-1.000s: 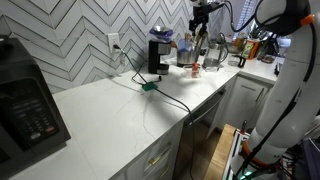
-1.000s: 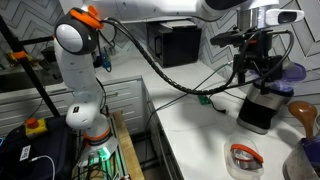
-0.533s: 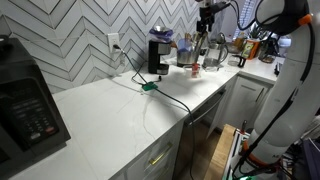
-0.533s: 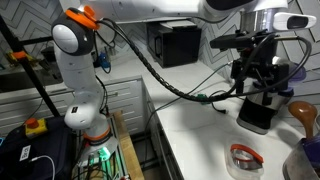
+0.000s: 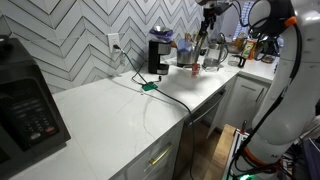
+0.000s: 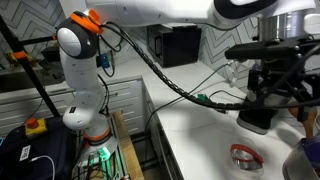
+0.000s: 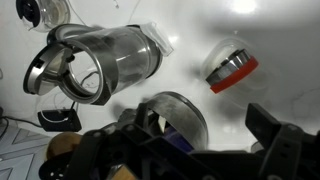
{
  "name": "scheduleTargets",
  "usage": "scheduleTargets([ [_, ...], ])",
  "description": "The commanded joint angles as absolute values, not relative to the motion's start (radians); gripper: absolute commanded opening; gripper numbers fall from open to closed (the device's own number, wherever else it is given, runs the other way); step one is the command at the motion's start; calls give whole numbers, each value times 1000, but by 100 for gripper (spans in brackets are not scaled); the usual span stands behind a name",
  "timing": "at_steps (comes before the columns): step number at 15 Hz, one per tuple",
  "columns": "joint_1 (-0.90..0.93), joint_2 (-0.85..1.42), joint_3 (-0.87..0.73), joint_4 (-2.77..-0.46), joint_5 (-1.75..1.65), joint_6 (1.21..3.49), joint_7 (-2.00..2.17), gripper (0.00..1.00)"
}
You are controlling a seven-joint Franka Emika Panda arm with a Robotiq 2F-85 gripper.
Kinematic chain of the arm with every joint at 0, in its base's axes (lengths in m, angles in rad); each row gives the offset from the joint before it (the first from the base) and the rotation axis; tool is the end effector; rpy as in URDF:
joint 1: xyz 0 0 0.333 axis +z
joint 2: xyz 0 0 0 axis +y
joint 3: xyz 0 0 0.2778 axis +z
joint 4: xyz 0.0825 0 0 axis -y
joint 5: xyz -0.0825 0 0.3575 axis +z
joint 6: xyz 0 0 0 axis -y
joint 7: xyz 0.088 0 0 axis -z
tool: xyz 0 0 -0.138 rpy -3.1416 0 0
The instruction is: Remove the lid from the utensil holder
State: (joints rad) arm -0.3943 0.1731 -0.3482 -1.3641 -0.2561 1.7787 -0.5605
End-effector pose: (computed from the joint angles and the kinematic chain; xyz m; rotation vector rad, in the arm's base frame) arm 0.4336 -0.4141 0.5852 2.7325 -0.2031 0.0126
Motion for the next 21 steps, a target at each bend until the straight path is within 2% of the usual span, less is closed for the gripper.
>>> scheduleTargets([
  [1,-497,335,-355,-1191,-154,1768,-774,100],
  [5,-552,498,-341,-973,-63,1664,-853,100],
  [8,-536,594,-343,-854,-110,1694,-857,100],
  [10,-546,659,-351,-741,-75,1622,-752,100],
  [11,-521,569,-344,-895,-98,1700,-802,100],
  [15,-551,619,-322,-800,-55,1635,-810,100],
  [21,-675,673,-221,-718,166,1780,-1054,100],
])
